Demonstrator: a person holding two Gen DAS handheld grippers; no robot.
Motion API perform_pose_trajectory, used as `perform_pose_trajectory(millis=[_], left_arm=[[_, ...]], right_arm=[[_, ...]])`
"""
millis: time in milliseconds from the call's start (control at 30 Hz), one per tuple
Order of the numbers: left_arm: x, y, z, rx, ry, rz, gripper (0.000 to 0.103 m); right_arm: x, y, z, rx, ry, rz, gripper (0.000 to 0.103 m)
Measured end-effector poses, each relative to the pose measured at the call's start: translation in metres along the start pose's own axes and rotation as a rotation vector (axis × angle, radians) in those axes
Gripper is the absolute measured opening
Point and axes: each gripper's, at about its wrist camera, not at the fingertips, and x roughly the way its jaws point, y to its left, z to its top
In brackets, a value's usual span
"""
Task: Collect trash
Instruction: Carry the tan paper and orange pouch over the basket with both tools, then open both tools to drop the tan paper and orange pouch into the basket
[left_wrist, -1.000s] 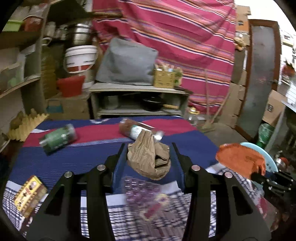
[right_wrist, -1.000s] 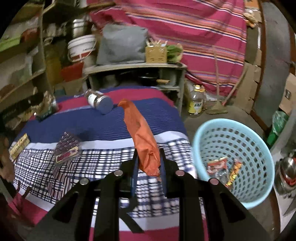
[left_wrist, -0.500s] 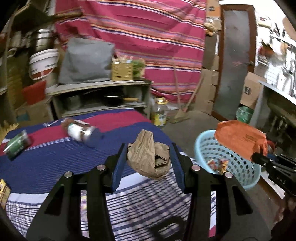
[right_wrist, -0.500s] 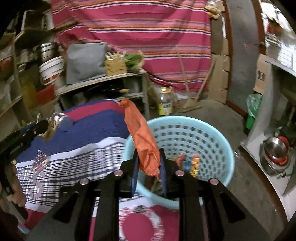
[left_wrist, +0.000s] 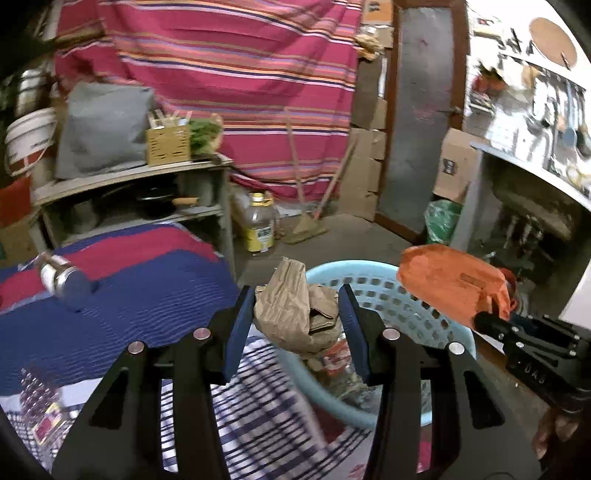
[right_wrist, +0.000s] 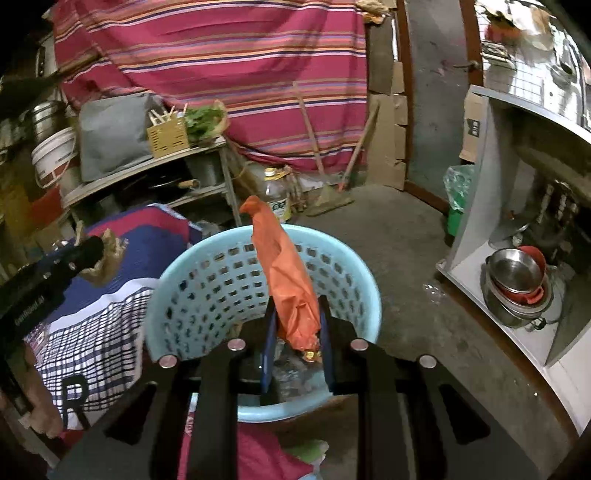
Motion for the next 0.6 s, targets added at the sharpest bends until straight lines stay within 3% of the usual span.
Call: perform_pose_trajectory(millis=[300, 500, 600], left_arm=[[0.036, -0.034, -0.003, 0.054, 0.057, -0.049, 0.051], [0.03, -0.025, 0.001, 0.041, 0.045, -0.054, 0.07], [0.022, -0.016, 0.004, 0.024, 0.017, -0.019, 0.08]], right_arm=[[0.008, -0.017, -0.001, 0.017, 0.021, -0.016, 0.021], [0.012, -0.015, -0.001, 0.021, 0.03, -0.01, 0.021], [0.015, -0.007, -0.001, 0.007, 0.037, -0.01, 0.021]])
